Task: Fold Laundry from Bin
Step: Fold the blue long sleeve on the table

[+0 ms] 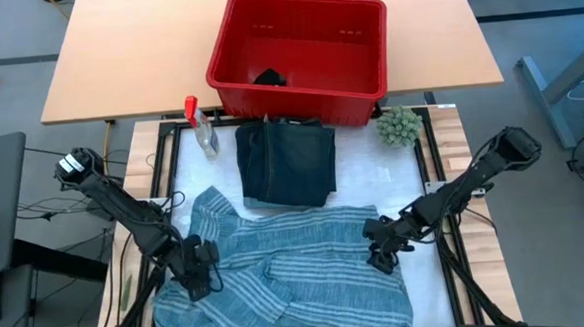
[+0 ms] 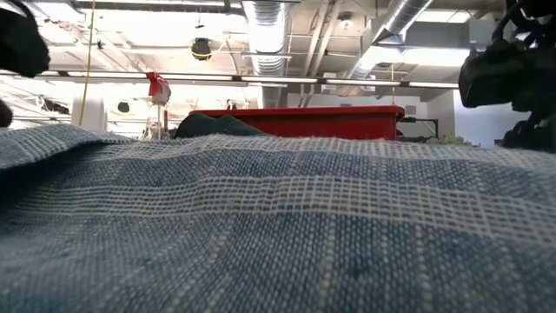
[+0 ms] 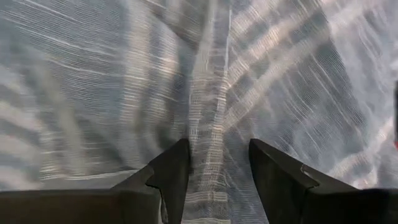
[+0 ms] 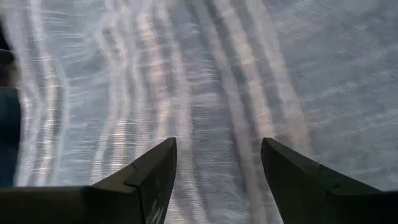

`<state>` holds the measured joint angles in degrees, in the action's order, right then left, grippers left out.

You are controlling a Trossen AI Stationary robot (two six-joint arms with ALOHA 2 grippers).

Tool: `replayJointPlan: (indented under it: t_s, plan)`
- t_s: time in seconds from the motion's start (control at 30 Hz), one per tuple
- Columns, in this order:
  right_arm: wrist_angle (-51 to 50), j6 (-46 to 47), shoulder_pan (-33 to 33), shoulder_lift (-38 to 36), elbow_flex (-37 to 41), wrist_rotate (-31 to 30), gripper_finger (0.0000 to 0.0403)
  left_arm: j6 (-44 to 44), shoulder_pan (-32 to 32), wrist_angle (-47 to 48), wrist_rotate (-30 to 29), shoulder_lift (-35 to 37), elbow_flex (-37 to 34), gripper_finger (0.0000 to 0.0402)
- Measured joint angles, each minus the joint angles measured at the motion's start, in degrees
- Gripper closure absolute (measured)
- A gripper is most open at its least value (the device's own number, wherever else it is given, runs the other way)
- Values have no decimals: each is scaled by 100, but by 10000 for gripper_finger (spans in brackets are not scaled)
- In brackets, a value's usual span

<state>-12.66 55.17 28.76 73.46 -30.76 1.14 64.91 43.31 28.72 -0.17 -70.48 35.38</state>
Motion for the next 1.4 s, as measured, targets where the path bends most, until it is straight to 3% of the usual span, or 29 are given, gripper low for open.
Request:
replayJointPlan:
  t_s: [0.27,0.43,0.57,0.7,0.73,0.9,1.1,1.2,1.4]
  plan:
    - [-40,-9,45,46,39,-13,143,156,2,-647,238,0,-429,249]
    - [168,-157,160,446,36,338,169,249,2,-659,248,1,-484,295]
    - [577,-272,252,699,26,489,246,222,2,-745,254,4,-481,377]
    - [353,-374,230,647,-80,516,369,122,2,-736,18,65,-303,397]
    - [220,-428,200,587,-122,550,382,55,-6,-727,-29,112,-236,399]
    - [-1259,-857,-45,126,-417,631,369,-146,-111,-165,-67,465,94,401]
    - [-3410,-1451,-342,-540,-562,631,385,-116,-186,66,-477,1075,162,401]
    - [-3410,-1413,-452,-805,-562,671,382,-8,-181,75,-663,1221,163,401]
    - [-2873,-1191,-492,-1102,-643,818,322,71,-179,-105,-765,1255,163,401]
